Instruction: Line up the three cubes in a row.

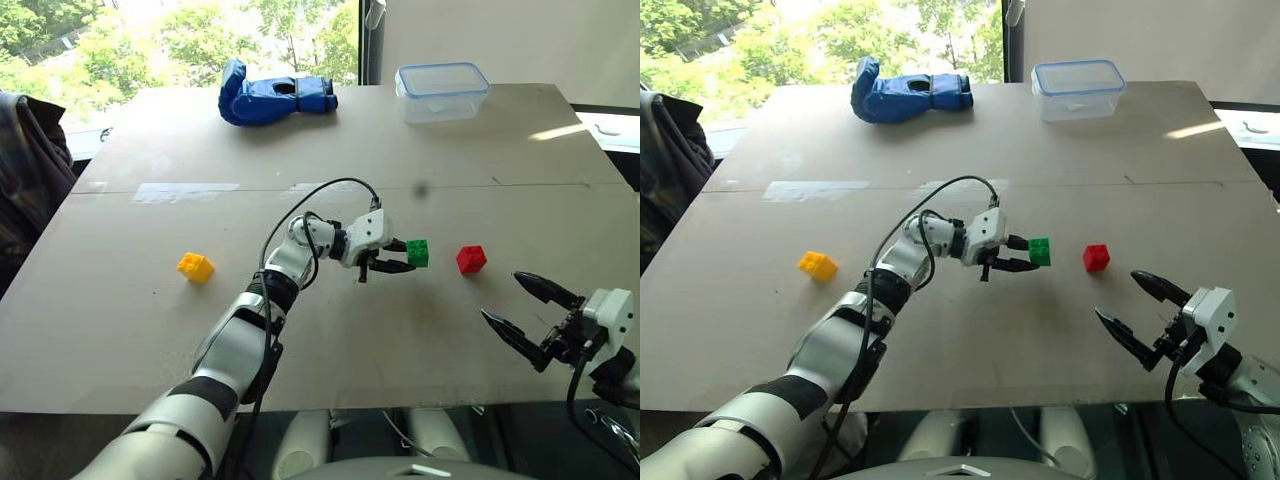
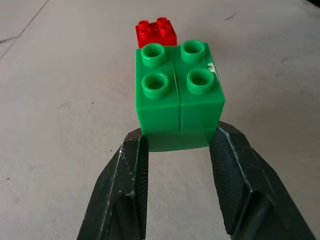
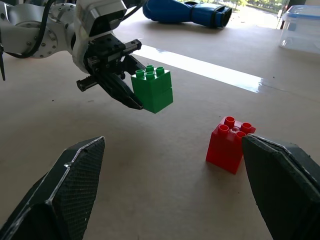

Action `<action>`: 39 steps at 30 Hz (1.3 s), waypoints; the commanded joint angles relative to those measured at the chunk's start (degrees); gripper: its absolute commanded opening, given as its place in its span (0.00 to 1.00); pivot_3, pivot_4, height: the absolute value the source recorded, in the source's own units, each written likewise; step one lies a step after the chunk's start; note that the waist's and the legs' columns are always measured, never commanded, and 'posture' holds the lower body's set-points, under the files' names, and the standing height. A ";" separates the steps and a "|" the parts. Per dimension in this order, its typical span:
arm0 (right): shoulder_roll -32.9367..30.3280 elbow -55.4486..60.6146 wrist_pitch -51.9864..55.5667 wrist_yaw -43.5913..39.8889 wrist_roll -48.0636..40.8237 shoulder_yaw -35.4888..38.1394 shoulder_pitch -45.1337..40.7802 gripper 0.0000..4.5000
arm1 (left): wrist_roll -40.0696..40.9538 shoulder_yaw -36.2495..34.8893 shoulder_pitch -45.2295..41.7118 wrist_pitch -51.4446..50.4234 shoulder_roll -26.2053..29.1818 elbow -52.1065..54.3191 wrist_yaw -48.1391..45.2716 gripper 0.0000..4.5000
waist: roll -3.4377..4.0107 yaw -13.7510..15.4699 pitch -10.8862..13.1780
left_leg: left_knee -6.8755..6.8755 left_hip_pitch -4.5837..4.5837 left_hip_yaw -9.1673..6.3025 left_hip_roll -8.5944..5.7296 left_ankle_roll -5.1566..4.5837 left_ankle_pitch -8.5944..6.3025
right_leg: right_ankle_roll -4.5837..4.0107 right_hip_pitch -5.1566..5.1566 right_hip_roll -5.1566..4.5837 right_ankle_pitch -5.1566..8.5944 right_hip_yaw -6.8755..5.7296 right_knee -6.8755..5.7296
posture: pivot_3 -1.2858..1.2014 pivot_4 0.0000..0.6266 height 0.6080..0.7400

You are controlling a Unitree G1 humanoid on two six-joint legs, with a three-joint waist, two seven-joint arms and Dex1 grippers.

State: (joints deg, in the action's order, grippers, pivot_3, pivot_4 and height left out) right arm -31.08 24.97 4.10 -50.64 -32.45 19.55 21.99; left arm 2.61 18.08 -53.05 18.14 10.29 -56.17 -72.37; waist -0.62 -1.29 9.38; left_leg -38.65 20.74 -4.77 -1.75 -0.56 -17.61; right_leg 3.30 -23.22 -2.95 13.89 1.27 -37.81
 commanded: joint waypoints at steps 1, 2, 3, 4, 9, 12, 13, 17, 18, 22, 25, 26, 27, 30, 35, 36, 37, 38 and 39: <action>0.63 3.46 -1.41 0.55 -1.44 1.43 0.77 1.00 | -1.31 -0.90 -1.57 2.04 -0.80 -2.97 -0.02 0.26 | 0.00 0.16 0.00 | -0.01 0.00 -0.01 0.00 0.00 0.00 | 0.00 0.00 0.00 0.00 -0.01 -0.02 | 0.52 0.24 1.00; 0.72 3.67 -1.39 0.66 -1.47 1.32 0.86 1.00 | -1.89 -0.77 -1.79 2.32 -0.95 -3.83 0.17 0.26 | 0.00 0.27 0.00 | -0.03 0.01 -0.01 0.00 0.00 0.00 | 0.00 0.00 0.00 0.00 -0.01 -0.03 | 0.52 0.24 1.00; 0.78 3.82 -1.35 0.71 -1.58 1.25 0.88 1.00 | -2.35 -0.74 -1.99 2.46 -1.13 -4.58 0.33 0.26 | -0.01 0.36 0.01 | -0.05 0.02 -0.01 0.00 0.00 0.00 | 0.00 0.00 0.00 0.00 -0.01 -0.02 | 0.52 0.24 1.00; 0.79 3.91 -1.30 0.74 -1.68 1.21 0.88 1.00 | -2.63 -0.82 -2.14 2.56 -1.28 -5.10 0.33 0.26 | -0.02 0.44 0.01 | -0.08 0.05 -0.01 0.00 0.00 0.00 | 0.00 0.00 0.00 0.00 -0.01 -0.01 | 0.52 0.24 1.00; 0.88 3.80 -1.17 0.82 -2.16 0.79 0.46 1.00 | -4.49 -0.69 -2.95 1.42 -2.03 -7.46 1.05 0.26 | -0.03 0.62 0.02 | -0.13 0.08 -0.04 -0.01 0.00 0.00 | 0.00 0.00 0.00 0.00 -0.04 0.00 | 0.52 0.24 1.00; 0.65 3.52 -1.12 0.65 -1.98 0.47 0.39 1.00 | -5.18 -0.86 -3.06 1.33 -2.29 -8.05 1.74 0.26 | -0.03 0.60 0.01 | -0.17 0.06 -0.04 -0.01 0.00 0.00 | 0.00 0.03 0.00 0.00 -0.04 -0.02 | 0.52 0.24 1.00; 0.57 3.33 -1.17 0.60 -1.80 0.34 0.29 1.00 | -5.66 -0.65 -2.98 1.49 -2.26 -8.15 2.00 0.26 | -0.03 0.59 0.01 | -0.18 0.06 -0.04 -0.01 0.00 0.00 | 0.00 0.03 0.00 0.00 -0.04 -0.02 | 0.52 0.24 1.00; 0.40 3.24 -0.75 1.01 -1.61 -0.06 -0.53 1.00 | -6.04 -1.09 -2.56 0.36 -2.50 -8.24 2.17 0.26 | -0.03 0.59 0.01 | -0.25 0.01 -0.05 -0.01 0.00 0.00 | 0.01 0.10 0.00 0.00 -0.04 -0.05 | 0.52 0.24 1.00; 0.35 3.33 -0.57 1.19 -1.59 -0.20 -0.77 1.00 | -5.75 -1.36 -2.45 -0.54 -2.64 -8.17 1.96 0.26 | -0.03 0.59 0.01 | -0.28 0.01 -0.06 -0.01 0.00 0.00 | 0.01 0.10 0.00 0.00 -0.04 -0.06 | 0.52 0.24 1.00; 0.20 3.55 -0.36 1.31 -1.30 -0.54 -0.92 1.00 | -6.14 -1.43 -1.82 -1.05 -2.66 -7.47 0.65 0.26 | -0.02 0.60 0.01 | -0.35 0.02 -0.07 -0.01 -0.01 -0.01 | 0.01 0.11 0.00 0.00 -0.06 -0.08 | 0.52 0.24 1.00; 0.02 4.08 0.28 1.78 -1.26 -0.61 -1.30 1.00 | -6.45 -1.31 -1.57 -1.31 -2.57 -7.11 -0.21 0.26 | -0.02 0.59 0.01 | -0.36 0.02 -0.07 -0.01 -0.01 -0.01 | 0.01 0.12 0.00 0.00 -0.06 -0.09 | 0.52 0.24 1.00; -0.03 4.27 0.50 1.92 -1.28 -0.59 -1.40 1.00 | -6.51 -1.26 -1.53 -1.30 -2.53 -7.02 -0.42 0.26 | -0.02 0.59 0.01 | -0.36 0.02 -0.07 -0.01 -0.01 -0.01 | 0.01 0.12 0.00 0.00 -0.06 -0.09 | 0.52 0.24 1.00; -0.08 4.48 0.70 2.08 -1.30 -0.57 -1.50 1.00 | -6.68 -1.26 -1.56 -1.00 -2.56 -7.06 0.10 0.26 | -0.02 0.59 0.01 | -0.36 0.02 -0.07 -0.01 -0.01 -0.01 | 0.01 0.12 0.00 0.00 -0.06 -0.09 | 0.52 0.24 1.00; -0.23 5.20 1.24 2.52 -1.42 -0.61 -1.45 1.00 | -6.86 -1.10 -1.57 -1.01 -2.60 -7.15 -0.46 0.26 | -0.02 0.58 0.01 | -0.36 0.02 -0.08 -0.01 -0.01 -0.01 | 0.01 0.12 0.00 0.00 -0.07 -0.09 | 0.52 0.24 1.00; -0.54 6.57 2.62 3.46 -1.69 -0.51 -1.46 1.00 | -7.54 -0.92 -1.35 -0.22 -2.54 -7.19 0.59 0.68 | -0.02 0.63 0.01 | -0.43 0.02 -0.11 -0.01 -0.01 -0.01 | 0.01 0.17 0.00 -0.01 -0.10 -0.09 | 0.52 0.24 1.00; -0.60 6.73 2.82 3.59 -1.73 -0.54 -1.48 1.00 | -7.65 -0.93 -1.30 -0.15 -2.54 -7.18 0.73 0.68 | -0.02 0.62 0.01 | -0.45 0.01 -0.12 -0.01 -0.02 -0.01 | 0.01 0.19 0.00 -0.01 -0.11 -0.09 | 0.52 0.24 1.00; -0.67 6.97 3.11 3.75 -1.80 -0.55 -1.51 1.00 | -7.75 -1.00 -1.29 -0.25 -2.55 -7.15 1.01 0.68 | -0.02 0.60 0.01 | -0.47 0.00 -0.12 -0.01 -0.02 -0.01 | 0.02 0.20 0.00 -0.01 -0.11 -0.09 | 0.52 0.24 1.00; -0.72 7.16 3.33 3.87 -1.84 -0.56 -1.53 1.00 | -7.70 -1.14 -1.29 -0.62 -2.57 -7.14 1.07 0.68 | -0.02 0.60 0.00 | -0.48 0.00 -0.12 -0.01 -0.02 -0.01 | 0.02 0.20 0.00 -0.01 -0.11 -0.10 | 0.52 0.24 1.00; -0.79 7.36 3.61 3.99 -1.88 -0.58 -1.55 1.00 | -7.66 -1.21 -1.28 -0.84 -2.57 -7.13 1.02 0.68 | -0.02 0.59 0.00 | -0.48 0.00 -0.12 -0.01 -0.02 -0.01 | 0.02 0.20 0.00 -0.01 -0.11 -0.10 | 0.52 0.24 1.00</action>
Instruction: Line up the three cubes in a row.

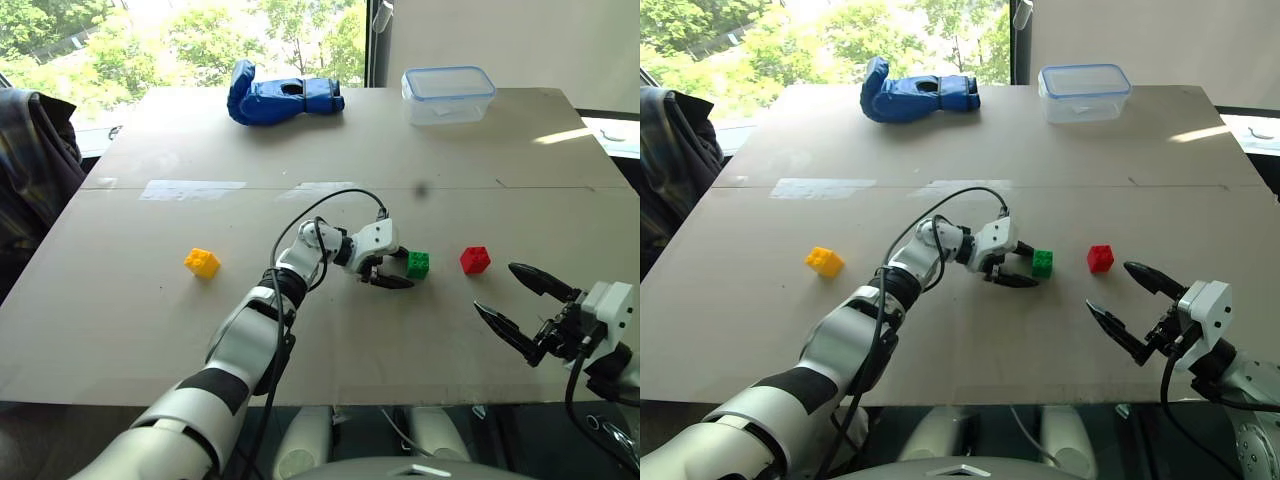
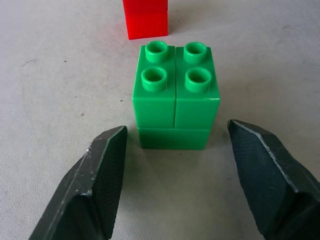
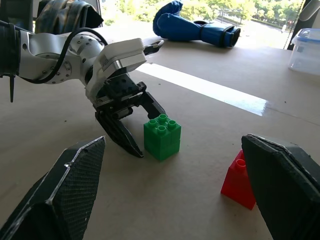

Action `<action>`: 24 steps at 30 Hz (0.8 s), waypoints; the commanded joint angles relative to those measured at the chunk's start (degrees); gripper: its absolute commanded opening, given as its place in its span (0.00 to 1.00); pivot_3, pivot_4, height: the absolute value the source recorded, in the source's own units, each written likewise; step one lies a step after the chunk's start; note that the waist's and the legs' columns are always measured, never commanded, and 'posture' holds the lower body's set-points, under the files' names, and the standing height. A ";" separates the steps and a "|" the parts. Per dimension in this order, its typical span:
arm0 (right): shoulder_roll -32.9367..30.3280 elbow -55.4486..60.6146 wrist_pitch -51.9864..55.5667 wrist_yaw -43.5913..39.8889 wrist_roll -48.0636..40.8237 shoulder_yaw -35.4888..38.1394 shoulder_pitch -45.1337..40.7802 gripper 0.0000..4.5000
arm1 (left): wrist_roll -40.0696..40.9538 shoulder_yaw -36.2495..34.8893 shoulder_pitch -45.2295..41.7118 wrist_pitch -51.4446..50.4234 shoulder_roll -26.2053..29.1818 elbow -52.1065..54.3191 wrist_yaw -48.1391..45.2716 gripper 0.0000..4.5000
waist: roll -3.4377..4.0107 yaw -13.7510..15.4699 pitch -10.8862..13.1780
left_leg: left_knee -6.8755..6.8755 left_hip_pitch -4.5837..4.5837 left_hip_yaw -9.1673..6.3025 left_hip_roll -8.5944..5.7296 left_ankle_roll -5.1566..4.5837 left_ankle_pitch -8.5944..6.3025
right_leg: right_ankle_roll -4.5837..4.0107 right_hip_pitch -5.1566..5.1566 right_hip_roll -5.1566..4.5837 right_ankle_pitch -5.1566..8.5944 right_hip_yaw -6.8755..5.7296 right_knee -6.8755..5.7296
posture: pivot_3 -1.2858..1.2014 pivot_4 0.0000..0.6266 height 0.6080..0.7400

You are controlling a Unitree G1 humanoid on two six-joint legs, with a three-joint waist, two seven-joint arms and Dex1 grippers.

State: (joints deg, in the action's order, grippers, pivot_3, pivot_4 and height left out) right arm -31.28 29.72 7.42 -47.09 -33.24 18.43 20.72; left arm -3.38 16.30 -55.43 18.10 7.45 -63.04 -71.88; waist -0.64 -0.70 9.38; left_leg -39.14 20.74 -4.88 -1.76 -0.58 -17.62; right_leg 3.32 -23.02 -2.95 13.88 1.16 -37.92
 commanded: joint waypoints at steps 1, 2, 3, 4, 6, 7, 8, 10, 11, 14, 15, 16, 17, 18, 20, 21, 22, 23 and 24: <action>-0.65 2.78 0.53 0.54 -1.10 0.51 -0.29 1.00 | -1.69 0.54 1.11 -0.86 0.30 -0.25 0.53 0.68 | 0.00 0.00 0.00 | 0.00 0.00 0.00 0.00 0.00 0.00 | 0.00 0.00 0.00 0.00 0.00 -0.01 | 0.52 0.24 1.00; -0.70 2.87 0.71 0.62 -1.10 0.51 -0.37 1.00 | -1.68 0.52 1.09 -1.00 0.30 -0.27 0.54 0.68 | 0.00 0.00 0.00 | -0.01 0.00 -0.01 0.00 0.00 0.00 | 0.00 0.00 0.00 0.00 0.00 -0.01 | 0.52 0.24 1.00; -0.74 3.00 0.91 0.73 -1.11 0.49 -0.47 1.00 | -1.71 0.53 1.11 -0.92 0.34 -0.22 0.57 0.68 | 0.00 -0.01 0.00 | -0.01 0.00 0.00 0.00 0.00 0.00 | 0.00 0.00 0.00 0.00 0.00 -0.01 | 0.52 0.24 1.00; -0.77 3.09 1.13 0.84 -1.12 0.46 -0.65 1.00 | -1.76 0.54 1.09 -0.85 0.38 -0.22 0.67 0.68 | 0.00 0.00 0.00 | -0.01 0.00 0.00 0.00 0.00 0.00 | 0.00 0.00 0.00 0.00 0.00 -0.01 | 0.52 0.24 1.00; -0.83 3.24 1.57 1.03 -1.11 0.38 -1.02 1.00 | -1.78 0.47 1.10 -0.75 0.41 -0.18 0.98 0.68 | 0.00 0.00 0.00 | -0.02 0.00 0.00 0.00 0.00 0.00 | 0.00 0.00 0.00 0.00 0.00 -0.01 | 0.52 0.24 1.00; -0.87 3.28 1.71 1.09 -1.09 0.32 -1.16 1.00 | -1.79 0.46 1.23 -0.67 0.40 -0.04 1.14 0.68 | 0.00 -0.01 0.00 | -0.02 0.00 0.00 0.00 0.00 0.00 | 0.00 0.00 0.00 0.00 0.00 -0.01 | 0.52 0.24 1.00; -0.90 3.31 1.81 1.15 -1.05 0.25 -1.26 1.00 | -1.78 0.46 1.43 -0.61 0.37 0.18 1.25 0.68 | 0.00 0.00 0.00 | -0.02 0.00 0.00 0.00 0.00 0.00 | 0.00 0.00 0.00 0.00 0.00 -0.02 | 0.52 0.24 1.00; -0.99 3.32 1.95 1.17 -1.01 0.16 -1.44 1.00 | -1.79 0.52 1.84 -0.58 0.37 0.62 1.27 0.68 | 0.00 -0.01 -0.01 | -0.03 0.00 -0.01 0.00 0.00 0.00 | 0.00 0.01 0.00 0.00 0.00 -0.02 | 0.52 0.24 1.00; -1.01 3.35 2.04 1.16 -1.00 0.15 -1.49 1.00 | -1.75 0.48 2.05 -0.77 0.39 0.89 1.30 0.68 | 0.00 0.00 -0.01 | -0.03 0.00 -0.01 0.00 0.00 0.00 | 0.00 0.01 0.00 0.00 0.00 -0.02 | 0.52 0.24 1.00; -1.07 3.30 2.16 0.97 -1.04 0.28 -1.56 1.00 | -1.67 0.37 2.38 -1.29 0.44 1.47 1.52 0.68 | 0.01 0.00 -0.01 | -0.03 0.00 -0.01 0.00 0.00 0.00 | 0.00 0.00 0.00 0.00 0.00 -0.02 | 0.52 0.24 1.00; -1.09 3.28 2.17 0.91 -1.06 0.31 -1.56 1.00 | -1.58 0.19 2.49 -1.52 0.42 1.62 1.99 0.68 | 0.01 0.00 -0.01 | -0.03 0.00 -0.01 0.00 0.00 0.00 | 0.00 0.01 0.00 0.00 0.00 -0.02 | 0.52 0.24 1.00; -1.08 3.27 2.16 0.88 -1.05 0.29 -1.56 1.00 | -1.45 -0.02 2.58 -1.73 0.39 1.75 2.41 0.68 | 0.01 0.01 -0.01 | -0.03 0.00 -0.01 0.00 0.00 0.00 | 0.00 0.01 0.00 0.00 0.00 -0.02 | 0.52 0.24 1.00; -1.08 3.26 2.13 0.84 -1.02 0.25 -1.57 1.00 | -1.31 -0.24 2.67 -2.01 0.32 1.85 2.82 0.68 | 0.00 0.00 -0.01 | -0.03 0.00 -0.01 0.00 0.00 0.00 | 0.00 0.01 0.00 0.00 0.00 -0.02 | 0.52 0.24 1.00; -1.06 3.26 2.12 0.84 -0.97 0.18 -1.60 1.00 | -1.14 -0.50 2.74 -2.48 0.20 1.93 3.17 0.68 | 0.00 0.00 -0.01 | -0.03 0.00 -0.01 0.00 0.00 0.00 | 0.00 0.01 0.00 0.00 0.00 -0.02 | 0.52 0.24 1.00; -1.01 3.22 2.13 0.89 -0.87 0.02 -1.72 1.00 | -1.02 -0.77 2.87 -3.14 0.00 2.18 3.75 0.68 | 0.00 0.00 -0.01 | -0.03 -0.01 -0.01 0.00 0.00 0.00 | 0.00 0.01 0.00 0.00 0.00 -0.02 | 0.52 0.24 1.00; -1.01 3.18 2.14 0.90 -0.84 -0.03 -1.79 1.00 | -0.98 -0.86 3.02 -3.50 -0.15 2.38 4.16 0.68 | 0.00 -0.01 -0.01 | -0.04 -0.01 -0.01 0.00 0.00 0.00 | 0.00 0.01 0.00 0.00 0.00 -0.03 | 0.52 0.24 1.00; -0.99 3.15 2.11 0.91 -0.79 -0.05 -1.79 1.00 | -0.94 -0.90 3.22 -3.81 -0.27 2.68 4.52 0.68 | 0.00 0.00 -0.01 | -0.04 -0.01 -0.01 0.00 0.00 0.00 | 0.00 0.01 0.00 0.00 0.00 -0.03 | 0.52 0.24 1.00; -1.00 3.09 2.06 0.89 -0.72 -0.06 -1.81 1.00 | -0.84 -0.99 3.52 -4.27 -0.46 3.15 5.03 0.68 | 0.00 0.00 -0.01 | -0.04 -0.01 -0.01 0.00 0.00 0.00 | 0.00 0.01 0.00 0.00 0.00 -0.03 | 0.52 0.24 1.00; -0.99 3.03 2.01 0.88 -0.67 -0.06 -1.81 1.00 | -0.76 -1.10 3.80 -4.70 -0.64 3.64 5.48 0.68 | 0.01 -0.01 -0.01 | -0.04 -0.01 -0.01 0.00 0.00 0.00 | 0.00 0.01 0.00 0.00 0.00 -0.03 | 0.52 0.24 1.00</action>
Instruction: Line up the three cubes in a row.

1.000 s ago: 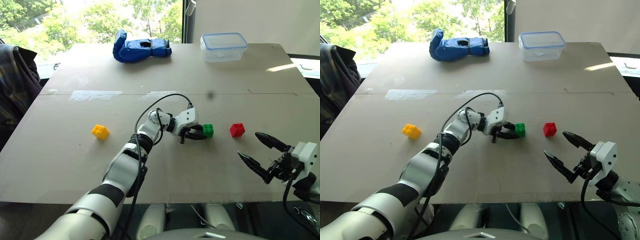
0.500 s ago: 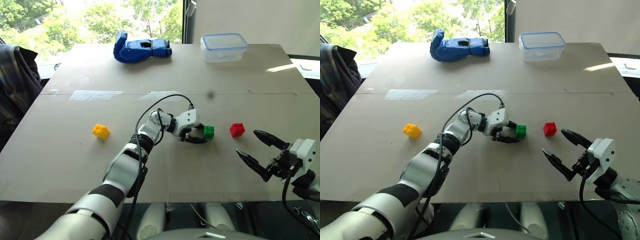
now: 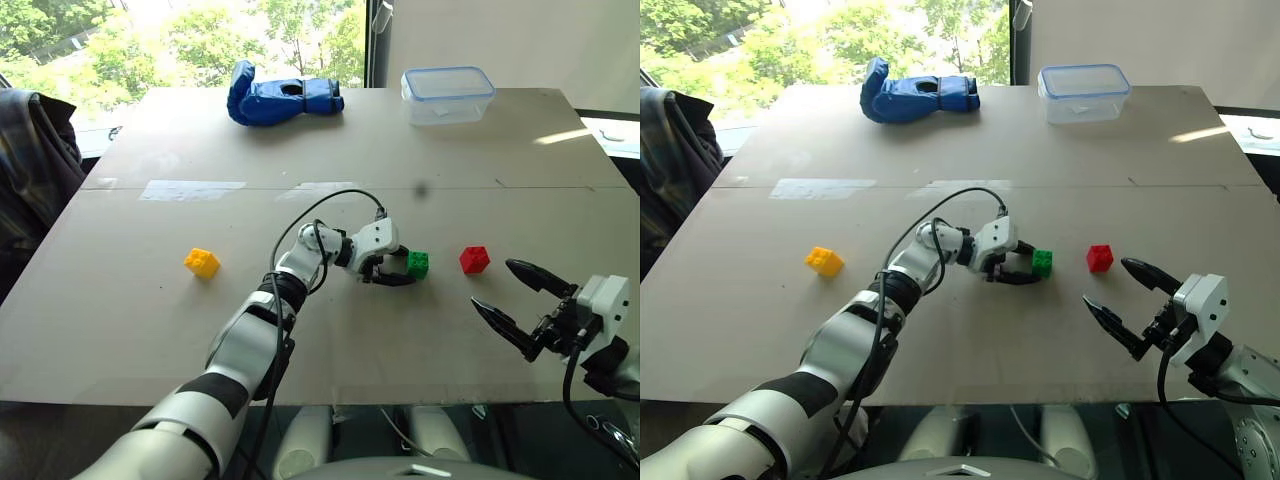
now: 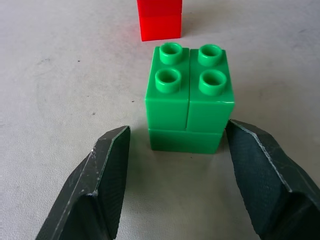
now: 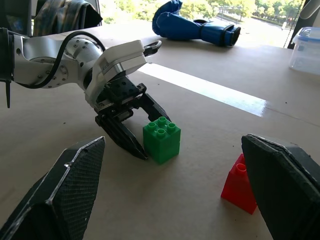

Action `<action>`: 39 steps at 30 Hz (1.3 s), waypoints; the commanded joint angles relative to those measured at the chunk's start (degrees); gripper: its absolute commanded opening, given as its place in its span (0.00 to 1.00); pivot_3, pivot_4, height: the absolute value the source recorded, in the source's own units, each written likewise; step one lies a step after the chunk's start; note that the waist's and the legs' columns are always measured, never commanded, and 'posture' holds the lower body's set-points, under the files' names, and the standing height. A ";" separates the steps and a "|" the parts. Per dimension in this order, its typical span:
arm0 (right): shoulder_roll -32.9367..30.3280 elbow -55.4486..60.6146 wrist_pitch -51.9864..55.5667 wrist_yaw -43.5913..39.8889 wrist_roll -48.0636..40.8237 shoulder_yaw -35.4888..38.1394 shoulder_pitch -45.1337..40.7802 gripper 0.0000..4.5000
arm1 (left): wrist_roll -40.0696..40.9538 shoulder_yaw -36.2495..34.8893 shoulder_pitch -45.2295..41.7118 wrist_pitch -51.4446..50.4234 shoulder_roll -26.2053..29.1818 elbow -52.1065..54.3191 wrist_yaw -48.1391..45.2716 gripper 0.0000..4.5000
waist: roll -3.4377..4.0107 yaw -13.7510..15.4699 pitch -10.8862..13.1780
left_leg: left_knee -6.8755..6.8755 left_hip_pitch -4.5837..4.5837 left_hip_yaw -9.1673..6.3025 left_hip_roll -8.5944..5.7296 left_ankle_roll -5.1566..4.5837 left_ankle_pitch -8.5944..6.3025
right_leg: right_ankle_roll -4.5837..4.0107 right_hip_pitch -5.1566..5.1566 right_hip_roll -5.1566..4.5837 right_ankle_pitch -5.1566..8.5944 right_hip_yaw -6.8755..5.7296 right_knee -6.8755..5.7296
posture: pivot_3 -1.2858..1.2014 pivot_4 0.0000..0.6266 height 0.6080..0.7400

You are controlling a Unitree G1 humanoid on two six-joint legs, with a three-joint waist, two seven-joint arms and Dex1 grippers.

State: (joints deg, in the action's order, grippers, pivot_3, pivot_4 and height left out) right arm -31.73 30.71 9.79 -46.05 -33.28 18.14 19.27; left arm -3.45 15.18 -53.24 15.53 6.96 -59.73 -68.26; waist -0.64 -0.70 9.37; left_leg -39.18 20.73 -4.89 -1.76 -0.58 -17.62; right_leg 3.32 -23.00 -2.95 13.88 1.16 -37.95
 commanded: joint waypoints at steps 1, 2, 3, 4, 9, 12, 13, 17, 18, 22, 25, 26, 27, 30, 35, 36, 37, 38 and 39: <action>-0.44 1.89 -0.60 -0.24 -0.49 0.27 -0.17 1.00 | -0.65 0.09 2.33 -2.62 -0.43 1.31 2.29 0.68 | 0.00 0.00 0.00 | 0.00 0.00 0.00 0.00 0.00 0.00 | 0.00 0.00 0.00 0.00 0.00 0.00 | 0.52 0.24 1.00; -0.37 1.78 -0.78 -0.29 -0.40 0.30 -0.02 1.00 | -0.63 0.18 2.86 -3.01 -0.61 2.11 2.58 0.68 | 0.01 0.02 -0.01 | 0.00 0.00 -0.01 0.00 0.00 0.00 | 0.00 0.00 0.00 0.00 0.00 0.00 | 0.52 0.24 1.00; -0.24 1.66 -1.00 -0.40 -0.28 0.22 0.19 1.00 | -0.59 0.26 3.46 -3.52 -0.83 2.98 2.93 0.68 | 0.01 0.04 -0.01 | -0.01 0.00 -0.01 0.00 0.00 0.00 | 0.00 0.00 -0.01 0.00 0.00 0.00 | 0.52 0.24 1.00; -0.13 1.61 -1.15 -0.44 -0.19 0.17 0.35 1.00 | -0.58 0.38 3.97 -3.89 -0.95 3.80 3.10 0.68 | 0.01 0.09 -0.01 | 0.00 0.00 -0.01 0.00 0.00 0.00 | 0.00 0.00 -0.01 0.00 0.00 0.00 | 0.52 0.24 1.00; 0.23 1.10 -2.02 -1.04 0.15 0.14 1.05 1.00 | -0.36 0.73 6.97 -6.49 -0.84 9.07 3.51 0.68 | 0.02 0.12 -0.02 | -0.01 0.00 -0.03 0.00 0.00 0.00 | 0.00 0.01 -0.01 0.00 -0.01 0.01 | 0.52 0.24 1.00; 0.22 0.52 -2.57 -1.58 0.22 0.33 1.28 1.00 | -0.08 0.76 8.49 -8.08 -0.26 11.95 3.37 0.68 | 0.02 0.07 -0.02 | -0.01 0.00 -0.03 0.01 0.00 0.00 | 0.00 0.01 -0.01 0.00 -0.01 0.01 | 0.52 0.24 1.00; 0.19 0.28 -2.74 -1.73 0.26 0.33 1.27 1.00 | -0.05 0.77 8.89 -8.45 -0.02 12.68 3.30 0.68 | 0.02 0.06 -0.02 | 0.00 0.00 -0.03 0.01 0.00 0.00 | 0.00 0.01 -0.01 0.00 -0.01 0.02 | 0.52 0.24 1.00; 0.35 -0.31 -3.22 -2.24 0.46 0.06 1.27 1.00 | 0.42 0.55 10.08 -9.34 1.24 15.68 2.68 0.68 | 0.03 -0.09 -0.02 | 0.00 0.00 -0.03 0.01 0.00 0.00 | -0.01 0.01 -0.01 0.00 -0.01 0.02 | 0.52 0.24 1.00; 0.34 -0.44 -3.25 -2.35 0.45 0.00 1.12 1.00 | 0.83 0.37 10.31 -9.51 1.57 16.68 2.24 0.68 | 0.03 -0.12 -0.02 | 0.00 -0.01 -0.03 0.02 0.00 0.00 | -0.01 0.01 -0.01 0.00 0.00 0.02 | 0.52 0.24 1.00; 0.28 -0.72 -3.18 -2.73 0.32 -0.17 0.70 1.00 | 2.23 -0.42 10.70 -10.67 3.62 21.51 1.20 0.68 | 0.03 -0.12 -0.02 | 0.01 0.00 -0.02 0.03 0.00 0.00 | -0.01 0.00 0.00 0.00 0.00 0.01 | 0.52 0.24 1.00; 0.12 -0.99 -3.16 -3.06 0.20 -0.14 0.51 1.00 | 1.44 -0.11 10.21 -11.17 6.14 23.25 0.82 0.68 | 0.04 -0.11 -0.01 | 0.00 0.00 -0.03 0.04 0.00 0.00 | -0.01 -0.01 -0.01 0.00 0.00 0.01 | 0.52 0.24 1.00; 0.08 -1.11 -3.14 -3.14 0.18 -0.21 0.40 1.00 | 1.74 -0.24 10.09 -11.54 6.97 24.01 0.21 0.68 | 0.04 -0.11 -0.01 | 0.00 0.00 -0.03 0.04 0.01 0.00 | -0.01 -0.01 0.00 0.00 0.00 0.01 | 0.52 0.24 1.00; 0.04 -1.21 -3.14 -3.20 0.23 -0.31 0.28 1.00 | 2.57 -0.46 10.16 -12.21 7.73 25.19 -0.84 0.68 | 0.04 -0.09 -0.01 | 0.00 0.00 -0.02 0.04 0.00 0.00 | -0.01 -0.01 -0.01 0.00 0.00 0.01 | 0.52 0.24 1.00; -0.14 -1.47 -3.11 -3.56 0.27 -0.57 -0.08 1.00 | 7.80 -1.30 12.31 -16.65 10.84 33.56 -6.92 0.68 | 0.06 -0.07 0.01 | 0.01 0.04 -0.03 0.04 0.00 0.00 | -0.01 -0.02 -0.01 0.00 -0.01 0.04 | 0.52 0.24 1.00; -0.36 -1.90 -3.38 -4.31 0.19 -0.85 -0.26 1.00 | 15.53 -3.79 19.87 -25.99 18.37 51.34 -11.43 0.68 | 0.13 -0.13 0.05 | 0.05 0.05 -0.02 0.26 0.01 -0.01 | -0.03 -0.05 -0.03 0.01 0.02 0.06 | 0.52 0.24 1.00; -0.39 -1.87 -3.42 -4.50 0.17 -0.98 -0.27 1.00 | 17.15 -4.81 21.79 -28.03 19.86 54.87 -11.18 0.68 | 0.15 -0.30 0.06 | 0.05 0.05 -0.01 0.26 0.01 -0.01 | -0.03 -0.05 -0.02 0.01 0.02 0.06 | 0.52 0.24 1.00; -0.50 -1.78 -3.48 -4.82 0.23 -1.30 -0.41 1.00 | 18.50 -6.07 24.07 -29.50 21.50 58.39 -10.51 0.68 | 0.17 -0.26 0.07 | 0.08 0.02 0.03 0.31 0.01 -0.01 | -0.03 -0.05 -0.02 0.01 0.07 0.06 | 0.52 0.24 1.00; -0.52 -1.56 -3.41 -4.98 0.17 -1.62 -0.57 1.00 | 19.37 -7.34 26.37 -30.95 22.96 61.80 -9.24 0.68 | 0.19 -0.30 0.09 | 0.08 0.01 0.04 0.33 0.01 -0.01 | -0.04 -0.05 -0.02 0.01 0.08 0.05 | 0.52 0.24 1.00; -0.53 -1.41 -3.36 -5.08 0.13 -1.84 -0.69 1.00 | 19.93 -8.08 27.89 -32.02 23.96 64.13 -8.19 0.68 | 0.20 -0.18 0.09 | 0.09 0.01 0.04 0.34 0.01 -0.01 | -0.04 -0.06 -0.01 0.01 0.09 0.06 | 0.52 0.24 1.00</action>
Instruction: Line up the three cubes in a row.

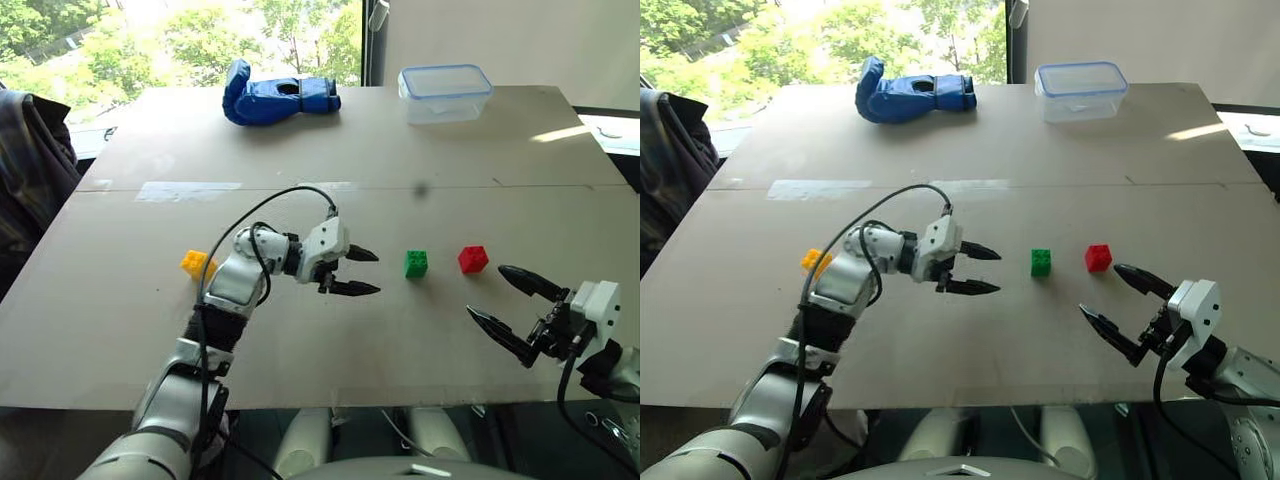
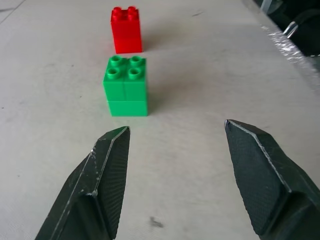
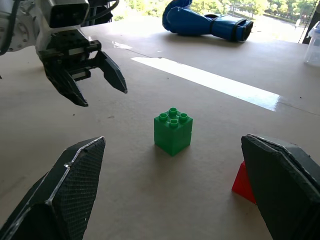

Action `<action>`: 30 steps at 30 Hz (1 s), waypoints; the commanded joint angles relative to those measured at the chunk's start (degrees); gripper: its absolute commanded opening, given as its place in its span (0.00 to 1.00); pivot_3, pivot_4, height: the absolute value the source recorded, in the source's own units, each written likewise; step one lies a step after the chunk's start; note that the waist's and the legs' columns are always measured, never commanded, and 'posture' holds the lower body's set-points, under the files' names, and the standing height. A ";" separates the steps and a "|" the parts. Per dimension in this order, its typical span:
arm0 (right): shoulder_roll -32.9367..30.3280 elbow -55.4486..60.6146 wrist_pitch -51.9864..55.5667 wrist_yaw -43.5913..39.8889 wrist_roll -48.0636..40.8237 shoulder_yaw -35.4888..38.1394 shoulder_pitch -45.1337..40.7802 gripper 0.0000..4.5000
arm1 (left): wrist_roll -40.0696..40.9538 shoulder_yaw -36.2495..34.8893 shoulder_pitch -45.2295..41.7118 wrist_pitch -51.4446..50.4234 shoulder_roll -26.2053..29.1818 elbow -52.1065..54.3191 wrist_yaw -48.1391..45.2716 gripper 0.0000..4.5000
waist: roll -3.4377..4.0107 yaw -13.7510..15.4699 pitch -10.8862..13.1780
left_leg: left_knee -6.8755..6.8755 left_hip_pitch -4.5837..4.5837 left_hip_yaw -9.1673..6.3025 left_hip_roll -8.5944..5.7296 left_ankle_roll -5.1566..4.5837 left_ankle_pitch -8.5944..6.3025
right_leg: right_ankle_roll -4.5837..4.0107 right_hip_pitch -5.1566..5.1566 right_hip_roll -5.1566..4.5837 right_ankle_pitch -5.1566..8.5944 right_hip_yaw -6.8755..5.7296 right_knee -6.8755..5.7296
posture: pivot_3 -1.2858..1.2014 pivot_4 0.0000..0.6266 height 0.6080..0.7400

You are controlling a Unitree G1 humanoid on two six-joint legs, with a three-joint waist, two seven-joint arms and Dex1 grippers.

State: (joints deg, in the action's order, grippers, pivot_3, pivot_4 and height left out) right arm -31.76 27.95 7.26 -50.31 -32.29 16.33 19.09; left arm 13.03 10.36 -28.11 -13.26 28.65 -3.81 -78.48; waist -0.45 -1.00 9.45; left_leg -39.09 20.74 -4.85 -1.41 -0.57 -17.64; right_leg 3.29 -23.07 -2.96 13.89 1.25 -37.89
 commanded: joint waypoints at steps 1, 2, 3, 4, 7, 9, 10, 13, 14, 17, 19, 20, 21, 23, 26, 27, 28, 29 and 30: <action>-0.38 1.54 -0.70 -0.95 -1.03 -0.53 -0.87 1.00 | 4.55 -4.89 5.09 -5.15 2.98 11.43 4.16 0.68 | 0.02 0.21 0.01 | 0.00 -0.01 0.00 0.01 0.00 0.00 | 0.00 0.01 -0.02 0.00 0.00 -0.01 | 0.52 0.24 1.00; -0.22 1.77 -0.50 -1.07 -1.13 -1.41 -1.53 1.00 | 5.56 -7.49 8.13 -7.12 3.06 14.91 7.73 0.68 | 0.02 0.21 0.02 | 0.00 0.01 0.00 0.01 0.00 0.00 | 0.00 0.00 -0.01 0.00 -0.01 0.01 | 0.52 0.24 1.00; -0.16 1.87 -0.36 -1.22 -1.22 -2.07 -2.04 1.00 | 6.20 -9.54 10.67 -8.82 2.95 17.71 11.13 0.68 | 0.03 0.25 0.01 | 0.00 0.00 -0.01 0.02 -0.01 0.00 | 0.00 0.01 -0.03 0.00 0.00 0.03 | 0.52 0.24 1.00; -0.10 1.87 -0.24 -1.38 -1.33 -2.90 -2.91 1.00 | 5.83 -12.16 13.81 -9.62 2.26 20.40 15.65 0.68 | 0.02 0.26 0.02 | 0.00 -0.01 0.01 0.02 -0.02 -0.01 | 0.00 0.01 -0.07 0.00 0.01 0.02 | 0.52 0.24 1.00; -0.15 1.51 0.46 -1.70 -1.91 -4.99 -5.89 1.00 | 4.49 -19.24 21.60 -12.14 -1.54 25.85 29.12 0.68 | 0.02 0.29 0.02 | 0.00 0.01 -0.01 0.03 -0.03 -0.02 | 0.00 0.01 -0.17 0.00 0.06 0.05 | 0.52 0.24 1.00; -0.34 1.24 1.27 -2.17 -2.56 -6.30 -7.64 1.00 | 1.52 -21.54 26.35 -10.75 -2.37 26.88 34.85 0.68 | 0.01 0.41 0.02 | 0.00 -0.01 -0.01 0.03 -0.02 -0.02 | 0.00 0.01 -0.17 0.00 0.05 0.04 | 0.52 0.24 1.00; -0.46 1.14 1.77 -2.50 -2.90 -6.87 -8.37 1.00 | 0.10 -22.20 28.42 -9.38 -2.54 27.08 36.90 0.68 | 0.01 0.44 0.02 | 0.00 0.00 -0.06 0.03 -0.02 -0.02 | 0.00 0.01 -0.16 0.00 0.04 0.05 | 0.52 0.24 1.00; -0.44 0.27 2.90 -3.49 -3.21 -9.29 -11.69 1.00 | -1.63 -26.66 34.99 -5.17 -4.93 26.68 43.39 0.68 | 0.00 0.31 0.02 | 0.03 -0.01 -0.01 0.02 -0.01 -0.03 | -0.01 0.01 -0.16 0.00 0.03 0.06 | 0.52 0.24 1.00; -0.36 -0.04 3.31 -3.66 -3.29 -9.99 -12.76 1.00 | -2.01 -27.68 37.09 -3.27 -5.04 25.91 44.01 0.68 | -0.04 0.41 0.04 | 0.03 0.00 0.00 0.02 -0.01 -0.03 | -0.01 0.01 -0.18 -0.01 0.03 0.10 | 0.52 0.24 1.00; -0.33 -0.72 4.49 -4.28 -3.68 -11.58 -15.12 1.00 | -0.54 -30.70 40.83 1.08 -5.26 23.37 44.16 0.68 | -0.03 0.80 0.04 | 0.03 0.03 -0.06 0.02 -0.01 -0.03 | -0.01 0.01 -0.18 -0.01 -0.02 0.14 | 0.52 0.24 1.00; -0.14 -1.54 4.15 -4.67 -3.32 -12.26 -16.30 1.00 | 1.11 -32.89 41.88 3.20 -5.87 21.66 44.66 0.68 | -0.03 1.10 0.04 | 0.03 0.04 -0.05 0.02 -0.01 -0.03 | -0.02 0.01 -0.17 0.00 -0.10 0.15 | 0.52 0.24 1.00; -0.03 -2.03 3.94 -4.85 -3.08 -12.47 -16.73 1.00 | 1.64 -33.85 42.56 4.76 -6.17 20.68 44.61 0.68 | -0.04 1.15 0.04 | 0.03 0.05 -0.05 0.02 -0.01 -0.03 | -0.02 0.01 -0.17 0.00 -0.12 0.17 | 0.52 0.24 1.00; 0.04 -2.44 3.63 -5.02 -2.76 -12.57 -16.98 1.00 | 1.95 -34.17 43.33 6.08 -6.24 19.83 44.21 0.68 | -0.04 1.15 0.04 | 0.03 0.05 -0.03 0.02 -0.02 -0.03 | -0.02 0.01 -0.17 0.00 -0.13 0.19 | 0.52 0.24 1.00; 0.05 -2.88 3.39 -5.16 -2.47 -12.71 -17.32 1.00 | 2.30 -34.41 44.14 8.26 -6.17 18.11 43.61 0.68 | -0.03 1.28 0.04 | 0.03 0.06 -0.02 0.02 -0.02 -0.03 | -0.02 0.01 -0.19 0.00 -0.13 0.21 | 0.52 0.24 1.00; 0.09 -3.26 3.07 -5.20 -2.26 -12.80 -17.48 1.00 | 2.00 -34.67 43.76 9.48 -4.97 14.49 43.83 0.68 | -0.03 1.50 0.04 | 0.04 0.06 -0.01 0.01 -0.03 -0.04 | -0.02 0.01 -0.18 0.00 -0.15 0.22 | 0.52 0.24 1.00; 0.02 -3.29 3.06 -5.24 -2.27 -12.80 -17.32 1.00 | 1.70 -34.91 43.32 9.55 -4.19 12.90 43.99 0.68 | -0.03 1.56 0.04 | 0.04 0.06 -0.01 0.02 -0.03 -0.04 | -0.02 0.01 -0.17 0.00 -0.16 0.22 | 0.52 0.24 1.00; 0.00 -3.29 2.94 -5.23 -2.20 -12.80 -17.11 1.00 | 1.31 -35.05 42.76 9.09 -3.19 11.07 44.21 0.68 | -0.03 1.56 0.04 | 0.04 0.05 -0.02 0.02 -0.03 -0.04 | -0.02 0.01 -0.15 0.00 -0.17 0.21 | 0.52 0.24 1.00; 0.07 -3.28 2.76 -5.11 -2.11 -12.75 -16.80 1.00 | 0.93 -35.07 41.94 9.30 -2.20 9.11 44.28 0.68 | -0.03 1.59 0.04 | 0.04 0.05 -0.02 0.02 -0.03 -0.04 | -0.02 0.01 -0.15 0.00 -0.18 0.20 | 0.52 0.24 1.00; 0.14 -3.28 2.64 -5.01 -2.03 -12.72 -16.61 1.00 | 0.76 -35.01 41.35 9.58 -1.45 7.71 44.33 0.68 | -0.02 1.68 0.03 | 0.05 0.05 -0.02 0.02 -0.03 -0.04 | -0.02 0.01 -0.14 0.00 -0.18 0.19 | 0.52 0.24 1.00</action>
State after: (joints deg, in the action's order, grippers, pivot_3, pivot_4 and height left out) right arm -31.69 23.67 10.92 -55.07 -34.12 3.00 2.21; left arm 14.60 -23.04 13.79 -4.51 25.79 5.88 -34.74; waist -0.47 0.68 9.48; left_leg -39.04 20.78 -4.88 -1.39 -0.60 -17.68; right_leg 3.26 -23.05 -3.10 13.88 1.06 -37.70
